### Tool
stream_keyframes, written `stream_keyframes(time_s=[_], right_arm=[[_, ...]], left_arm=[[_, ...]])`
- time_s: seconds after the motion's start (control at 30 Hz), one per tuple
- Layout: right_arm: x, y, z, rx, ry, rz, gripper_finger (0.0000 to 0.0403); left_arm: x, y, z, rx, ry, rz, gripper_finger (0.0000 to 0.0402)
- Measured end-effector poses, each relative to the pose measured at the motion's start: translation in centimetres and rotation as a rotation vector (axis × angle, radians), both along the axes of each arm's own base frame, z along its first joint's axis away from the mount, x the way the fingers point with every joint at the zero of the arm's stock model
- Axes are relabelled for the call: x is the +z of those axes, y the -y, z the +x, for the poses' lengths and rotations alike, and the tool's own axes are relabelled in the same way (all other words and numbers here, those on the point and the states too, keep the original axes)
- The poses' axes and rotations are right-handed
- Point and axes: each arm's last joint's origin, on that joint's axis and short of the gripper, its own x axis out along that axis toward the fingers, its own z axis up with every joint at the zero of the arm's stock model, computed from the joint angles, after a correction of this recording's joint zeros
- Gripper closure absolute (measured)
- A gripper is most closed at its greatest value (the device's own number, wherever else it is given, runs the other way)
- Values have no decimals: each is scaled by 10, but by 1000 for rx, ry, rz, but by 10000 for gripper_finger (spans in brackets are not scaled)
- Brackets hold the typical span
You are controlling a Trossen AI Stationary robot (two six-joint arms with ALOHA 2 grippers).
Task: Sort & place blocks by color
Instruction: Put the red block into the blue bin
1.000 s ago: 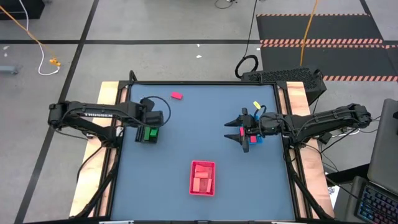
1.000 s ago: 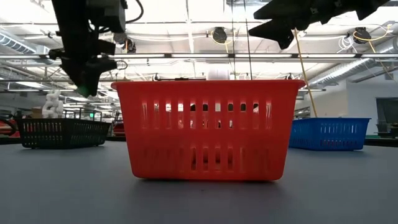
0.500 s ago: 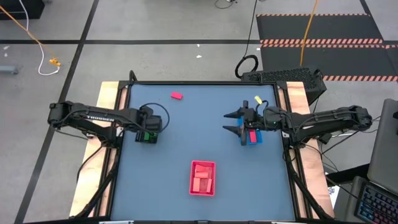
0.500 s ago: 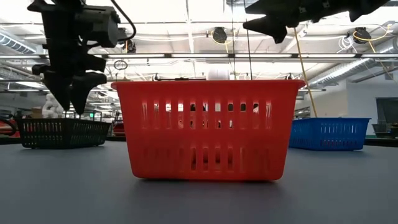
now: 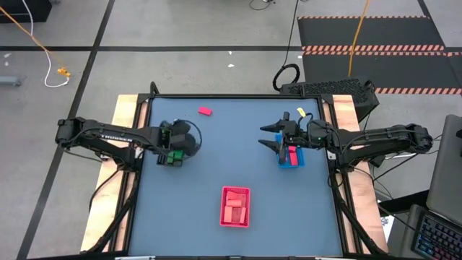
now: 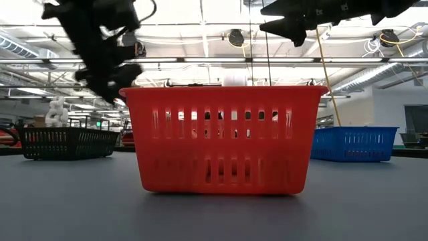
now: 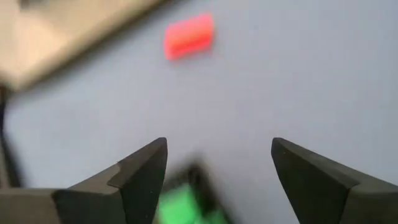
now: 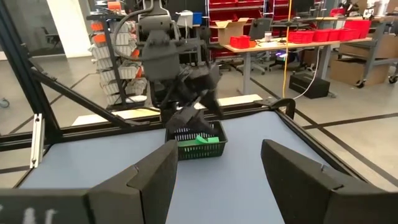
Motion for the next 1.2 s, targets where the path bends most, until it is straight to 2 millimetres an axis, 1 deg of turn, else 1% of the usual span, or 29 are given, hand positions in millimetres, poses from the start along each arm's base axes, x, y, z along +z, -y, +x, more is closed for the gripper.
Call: stream_keyframes(time_s=[0.17,0.23,0.3,0.37,0.43,0.5,0.57,0.63,0.73,0.87,0.93,1.03,1.1,1.2], right_arm=[[0,-1,0,29,0,2,177],[0,-1,0,40,0,2,177],[0,-2,0,56,0,3,177],[1,-2,0,57,3,3,177],[1,-2,-1,57,7,4,177],[2,-2,-2,57,10,5,177],[2,-2,-2,57,11,4,177],[2,-2,-2,57,11,4,177],[2,-2,-2,58,10,-2,177],[0,-2,-2,58,-11,-1,177],[-2,-2,-2,58,-28,-2,177],[-4,-2,-2,61,-56,-21,177],[-6,-2,-3,61,-77,-26,177],[-8,-2,-3,64,-105,-44,177]], left_arm=[[20,-15,26,-193,118,214,110],[36,-28,33,-190,163,273,110],[53,-47,34,-170,173,291,110],[68,-71,32,-168,186,246,110],[79,-98,29,-164,196,162,110],[86,-122,23,-167,162,83,110],[90,-143,21,-173,116,38,110],[88,-159,19,-188,36,-17,110],[80,-181,25,-207,-51,-50,110],[53,-206,35,-292,-195,-154,110],[38,-216,40,-346,-276,-201,110],[20,-226,47,-442,-365,-223,110],[12,-230,51,-497,-404,-227,110],[6,-233,57,-571,-434,-190,110]])
